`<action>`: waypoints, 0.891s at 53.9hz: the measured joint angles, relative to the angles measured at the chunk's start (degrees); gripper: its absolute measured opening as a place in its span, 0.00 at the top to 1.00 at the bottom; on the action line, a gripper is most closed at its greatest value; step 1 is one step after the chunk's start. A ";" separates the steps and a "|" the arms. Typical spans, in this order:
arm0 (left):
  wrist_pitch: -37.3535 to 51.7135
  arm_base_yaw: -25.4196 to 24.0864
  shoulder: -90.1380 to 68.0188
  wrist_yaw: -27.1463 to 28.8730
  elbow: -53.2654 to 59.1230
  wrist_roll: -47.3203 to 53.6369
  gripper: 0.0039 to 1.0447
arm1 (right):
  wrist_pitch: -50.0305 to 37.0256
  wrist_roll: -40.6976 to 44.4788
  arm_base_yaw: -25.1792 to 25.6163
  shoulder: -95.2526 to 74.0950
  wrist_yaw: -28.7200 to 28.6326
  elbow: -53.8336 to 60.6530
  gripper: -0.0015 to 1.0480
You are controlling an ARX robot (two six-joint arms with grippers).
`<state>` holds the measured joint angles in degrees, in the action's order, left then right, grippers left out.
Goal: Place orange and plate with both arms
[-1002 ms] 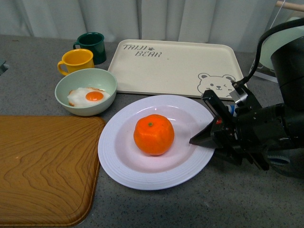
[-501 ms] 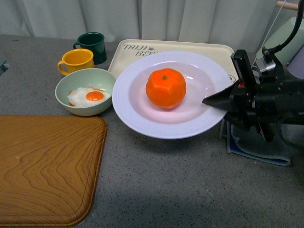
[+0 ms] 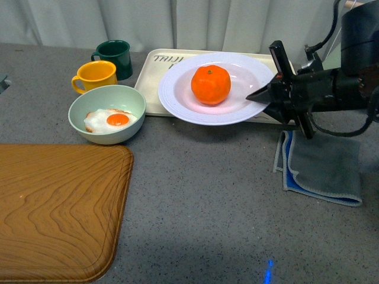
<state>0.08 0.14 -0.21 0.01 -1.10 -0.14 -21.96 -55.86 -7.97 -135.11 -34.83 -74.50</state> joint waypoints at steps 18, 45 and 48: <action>0.00 0.00 0.00 0.00 0.00 0.00 0.06 | 10.88 -0.90 -0.98 -10.56 1.55 -19.10 0.96; 0.00 0.00 0.00 0.00 0.00 0.00 0.06 | 13.60 12.66 -0.79 -7.02 11.50 -15.12 0.31; 0.00 0.00 0.00 0.00 0.00 0.00 0.06 | 13.60 17.75 -0.83 -4.17 14.53 -12.17 0.20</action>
<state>0.08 0.14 -0.21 0.01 -1.10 -0.14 -8.36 -38.11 -8.80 -139.28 -20.29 -86.67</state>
